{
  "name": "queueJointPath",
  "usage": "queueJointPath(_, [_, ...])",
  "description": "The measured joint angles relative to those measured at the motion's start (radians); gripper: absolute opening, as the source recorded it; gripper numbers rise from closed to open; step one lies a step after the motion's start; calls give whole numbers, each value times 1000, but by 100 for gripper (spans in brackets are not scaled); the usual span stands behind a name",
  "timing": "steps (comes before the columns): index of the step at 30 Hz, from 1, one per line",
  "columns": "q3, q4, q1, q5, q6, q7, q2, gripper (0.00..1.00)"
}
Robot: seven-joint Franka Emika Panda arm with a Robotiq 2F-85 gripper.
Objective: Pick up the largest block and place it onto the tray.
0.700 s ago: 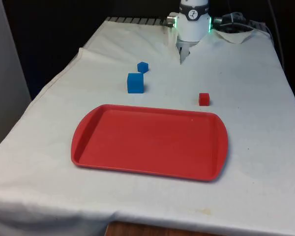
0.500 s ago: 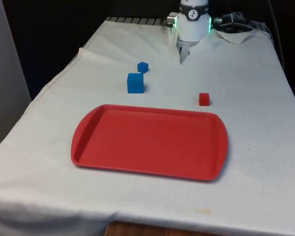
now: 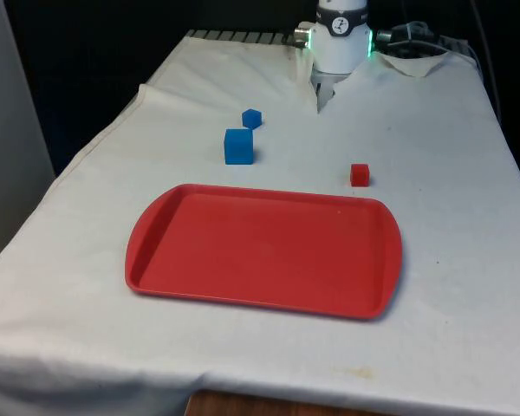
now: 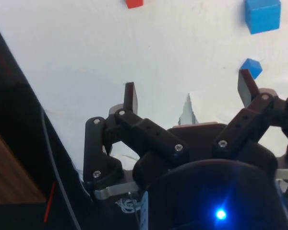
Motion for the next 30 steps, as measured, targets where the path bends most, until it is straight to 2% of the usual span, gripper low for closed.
queueJointPath(9, [-5,-29,-3,-21,0,-5,-29,100])
queueJointPath(21, [-9,-158,-4,-81,44,-7,-140,100])
queueJointPath(30, [-27,-264,-12,-122,87,-19,-219,100])
